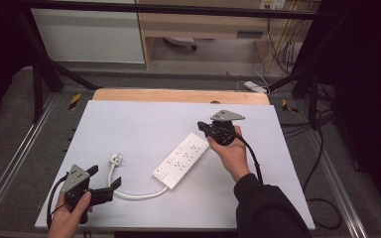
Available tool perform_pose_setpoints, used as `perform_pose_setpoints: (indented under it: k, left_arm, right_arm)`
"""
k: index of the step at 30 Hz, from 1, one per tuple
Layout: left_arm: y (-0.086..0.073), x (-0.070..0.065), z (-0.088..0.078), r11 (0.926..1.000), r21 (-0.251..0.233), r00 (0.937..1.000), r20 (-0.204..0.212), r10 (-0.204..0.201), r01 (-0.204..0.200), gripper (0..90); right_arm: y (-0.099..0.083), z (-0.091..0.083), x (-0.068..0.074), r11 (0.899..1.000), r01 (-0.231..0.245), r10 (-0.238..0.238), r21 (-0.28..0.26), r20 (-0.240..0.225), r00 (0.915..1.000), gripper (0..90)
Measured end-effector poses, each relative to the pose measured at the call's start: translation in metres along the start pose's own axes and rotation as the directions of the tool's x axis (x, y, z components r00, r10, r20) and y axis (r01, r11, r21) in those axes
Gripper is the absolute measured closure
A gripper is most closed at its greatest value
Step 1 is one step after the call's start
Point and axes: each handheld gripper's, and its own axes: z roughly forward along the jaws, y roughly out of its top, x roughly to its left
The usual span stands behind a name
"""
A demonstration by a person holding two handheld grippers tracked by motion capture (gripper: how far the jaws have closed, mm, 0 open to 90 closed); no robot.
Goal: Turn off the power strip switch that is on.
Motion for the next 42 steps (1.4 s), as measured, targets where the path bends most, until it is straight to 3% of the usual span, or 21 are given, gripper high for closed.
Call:
perform_pose_setpoints:
  k: [42]
  left_arm:
    - [0.001, 0.001, -0.001, 1.0000, -0.005, 1.0000, -0.004, 0.004, -0.004, 5.9]
  right_arm:
    - [-0.024, 0.039, 0.013, 0.990, -0.009, 0.013, 0.144, -0.023, 0.9997, 90.0]
